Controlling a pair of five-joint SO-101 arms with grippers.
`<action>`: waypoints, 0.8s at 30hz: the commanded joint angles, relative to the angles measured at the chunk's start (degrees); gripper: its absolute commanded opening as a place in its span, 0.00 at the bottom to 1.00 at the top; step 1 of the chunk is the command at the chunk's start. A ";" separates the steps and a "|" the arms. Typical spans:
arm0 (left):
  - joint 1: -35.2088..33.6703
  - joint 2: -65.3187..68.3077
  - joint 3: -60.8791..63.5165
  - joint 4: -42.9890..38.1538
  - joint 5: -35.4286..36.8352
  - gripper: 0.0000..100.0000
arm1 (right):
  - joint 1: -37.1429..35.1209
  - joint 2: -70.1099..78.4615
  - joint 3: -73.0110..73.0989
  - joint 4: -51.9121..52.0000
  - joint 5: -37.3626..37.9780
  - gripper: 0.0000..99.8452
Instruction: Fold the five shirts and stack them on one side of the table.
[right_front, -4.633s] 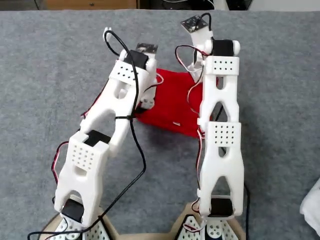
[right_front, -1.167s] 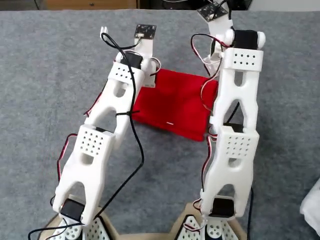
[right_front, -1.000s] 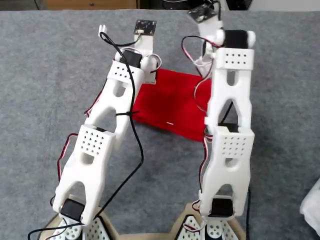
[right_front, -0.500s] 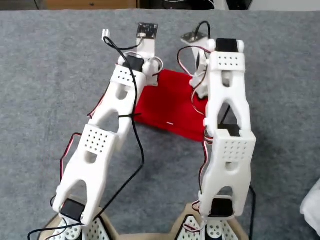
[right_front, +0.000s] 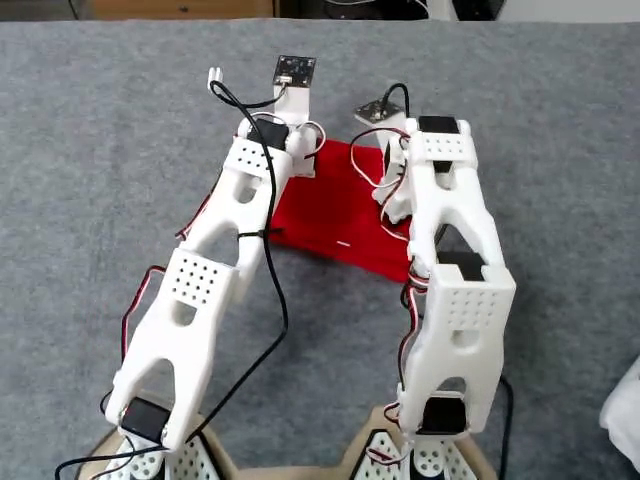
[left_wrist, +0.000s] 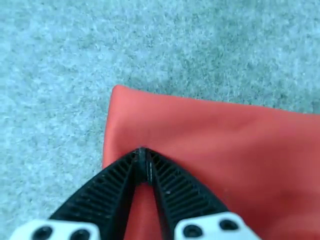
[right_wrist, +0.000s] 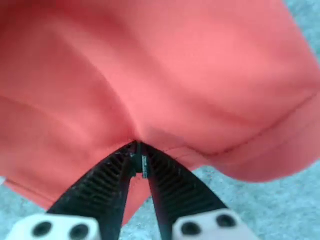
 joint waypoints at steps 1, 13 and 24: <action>-1.23 -1.45 -4.13 2.20 -0.26 0.02 | 0.66 -7.08 -0.40 -1.85 -0.35 0.01; 0.09 -9.89 -24.97 28.92 -4.04 0.02 | 1.10 -19.03 0.13 10.73 -14.15 0.14; -3.25 -20.62 -8.35 31.74 -4.57 0.02 | 1.19 -21.93 8.57 14.15 -22.15 0.09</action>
